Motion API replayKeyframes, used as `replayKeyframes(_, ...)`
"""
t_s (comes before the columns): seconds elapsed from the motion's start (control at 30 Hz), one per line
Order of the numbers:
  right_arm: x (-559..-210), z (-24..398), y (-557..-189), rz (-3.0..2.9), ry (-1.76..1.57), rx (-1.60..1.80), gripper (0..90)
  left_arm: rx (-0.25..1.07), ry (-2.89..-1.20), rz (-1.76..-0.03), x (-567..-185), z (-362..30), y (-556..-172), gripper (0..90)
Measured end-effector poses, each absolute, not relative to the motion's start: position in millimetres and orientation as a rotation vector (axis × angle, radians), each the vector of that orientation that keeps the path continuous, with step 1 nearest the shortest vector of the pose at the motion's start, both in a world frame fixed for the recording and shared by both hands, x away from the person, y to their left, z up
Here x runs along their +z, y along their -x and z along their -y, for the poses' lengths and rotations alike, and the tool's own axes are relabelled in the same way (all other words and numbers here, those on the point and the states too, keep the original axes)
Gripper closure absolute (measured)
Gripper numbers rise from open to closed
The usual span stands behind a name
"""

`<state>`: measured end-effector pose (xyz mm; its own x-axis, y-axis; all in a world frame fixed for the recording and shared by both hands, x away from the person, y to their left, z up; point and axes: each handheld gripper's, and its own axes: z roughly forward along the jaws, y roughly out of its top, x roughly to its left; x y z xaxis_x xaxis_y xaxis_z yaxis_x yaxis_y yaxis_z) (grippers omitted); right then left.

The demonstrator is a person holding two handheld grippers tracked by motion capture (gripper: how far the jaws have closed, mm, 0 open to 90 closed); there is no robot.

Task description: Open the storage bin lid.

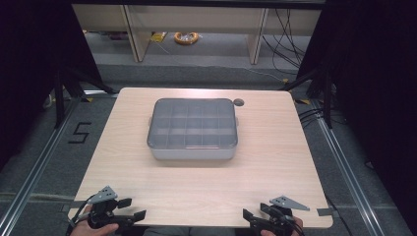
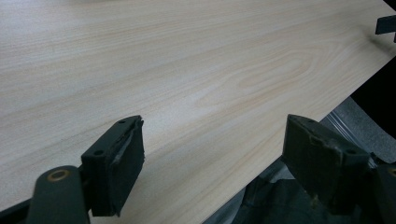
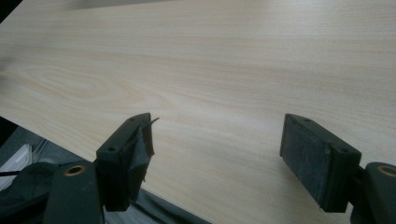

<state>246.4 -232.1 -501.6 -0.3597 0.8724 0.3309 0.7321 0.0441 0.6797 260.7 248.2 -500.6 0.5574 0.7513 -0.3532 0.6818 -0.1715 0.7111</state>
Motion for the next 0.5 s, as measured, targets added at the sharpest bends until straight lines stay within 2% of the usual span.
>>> replayKeyframes(0.5,-500.3,235.2,-247.2,-2.089,-1.728,1.263,26.2,0.089,-1.888,-1.170,-502.1,-248.2,-262.6,20.4)
